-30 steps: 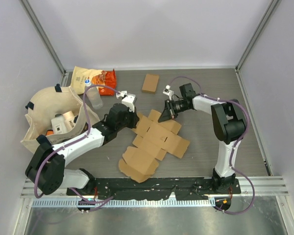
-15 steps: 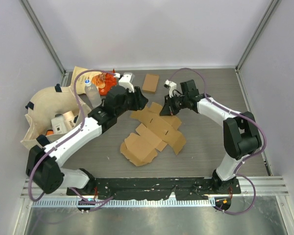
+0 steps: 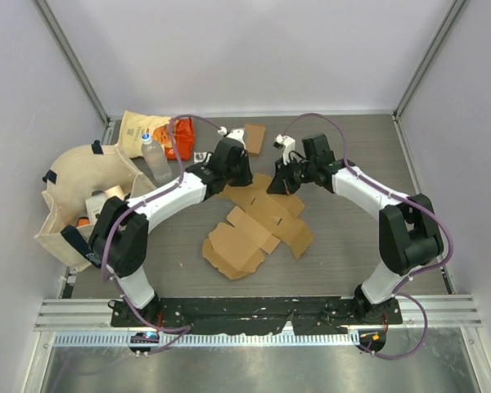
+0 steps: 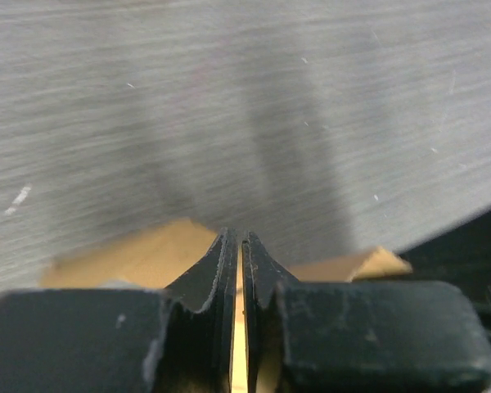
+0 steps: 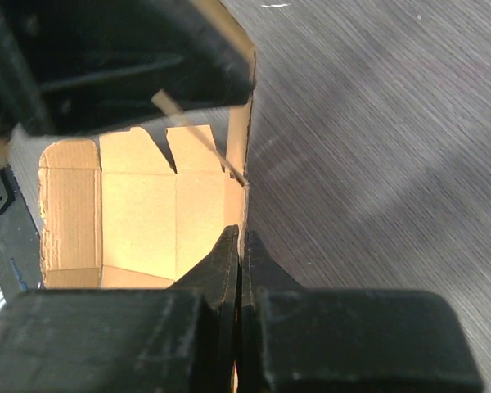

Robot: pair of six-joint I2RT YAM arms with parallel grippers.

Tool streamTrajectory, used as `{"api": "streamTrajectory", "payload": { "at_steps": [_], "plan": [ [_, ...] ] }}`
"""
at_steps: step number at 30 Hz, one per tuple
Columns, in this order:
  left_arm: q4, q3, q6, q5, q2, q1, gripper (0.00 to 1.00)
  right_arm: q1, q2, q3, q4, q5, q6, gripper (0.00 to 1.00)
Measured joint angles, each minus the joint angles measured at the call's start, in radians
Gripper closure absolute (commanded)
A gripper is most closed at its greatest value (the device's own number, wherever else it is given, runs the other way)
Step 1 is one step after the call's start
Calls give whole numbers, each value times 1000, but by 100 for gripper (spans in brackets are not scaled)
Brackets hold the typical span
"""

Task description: Fold the paper box

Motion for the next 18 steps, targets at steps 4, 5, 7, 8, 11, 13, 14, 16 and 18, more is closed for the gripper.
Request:
{"api": "streamTrajectory", "payload": {
  "at_steps": [4,5,7,8,11,13,14,16,18],
  "plan": [
    [76,-95,-5,57,-56,-48,86,0,0,2,-12,32,-4,99],
    [93,-121,-5,69,-74,-67,85,2,0,6,-16,39,-7,99],
    [124,-167,-6,97,-111,-95,82,11,1,16,-24,64,-21,99],
    [132,-183,-5,105,-125,-105,79,16,1,20,-27,72,-27,99],
    [145,-238,3,100,-186,-115,64,35,1,36,-45,108,-51,99],
    [138,-293,9,47,-254,-111,51,43,1,45,-58,127,-65,99],
    [138,-326,11,17,-293,-108,49,47,1,47,-66,134,-73,99],
    [135,-392,10,-45,-366,-107,52,50,1,49,-78,142,-85,99],
    [115,-449,0,-110,-421,-102,61,51,1,49,-94,148,-100,99]
  ]
}}
